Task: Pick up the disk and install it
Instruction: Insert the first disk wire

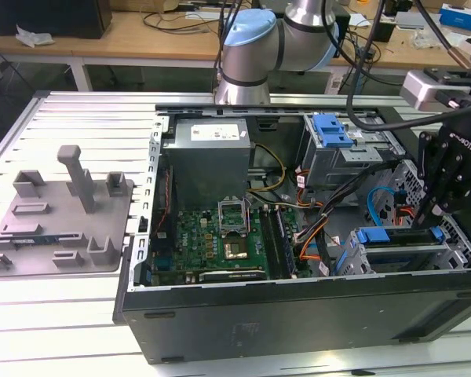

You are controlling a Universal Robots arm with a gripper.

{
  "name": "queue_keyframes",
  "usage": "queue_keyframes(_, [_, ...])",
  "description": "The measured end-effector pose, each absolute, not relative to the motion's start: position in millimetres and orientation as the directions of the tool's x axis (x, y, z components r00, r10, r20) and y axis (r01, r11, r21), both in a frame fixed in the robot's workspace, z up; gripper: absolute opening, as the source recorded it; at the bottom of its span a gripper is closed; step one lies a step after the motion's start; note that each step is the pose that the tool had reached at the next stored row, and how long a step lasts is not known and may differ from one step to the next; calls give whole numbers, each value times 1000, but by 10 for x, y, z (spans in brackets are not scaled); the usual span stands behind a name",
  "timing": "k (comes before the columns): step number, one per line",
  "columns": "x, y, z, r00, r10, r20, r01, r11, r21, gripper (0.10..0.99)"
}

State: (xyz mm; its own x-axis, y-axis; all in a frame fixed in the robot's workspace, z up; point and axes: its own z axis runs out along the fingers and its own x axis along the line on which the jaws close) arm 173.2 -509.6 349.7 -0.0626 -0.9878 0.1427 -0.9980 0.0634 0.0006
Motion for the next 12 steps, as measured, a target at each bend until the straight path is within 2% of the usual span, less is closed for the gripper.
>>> queue_keyframes(6, [1719,-5072,3497,-64,-989,134,-998,62,-17,165])
queue_keyframes(12, [1701,-5072,3498,-64,-990,129,-998,62,-19,165])
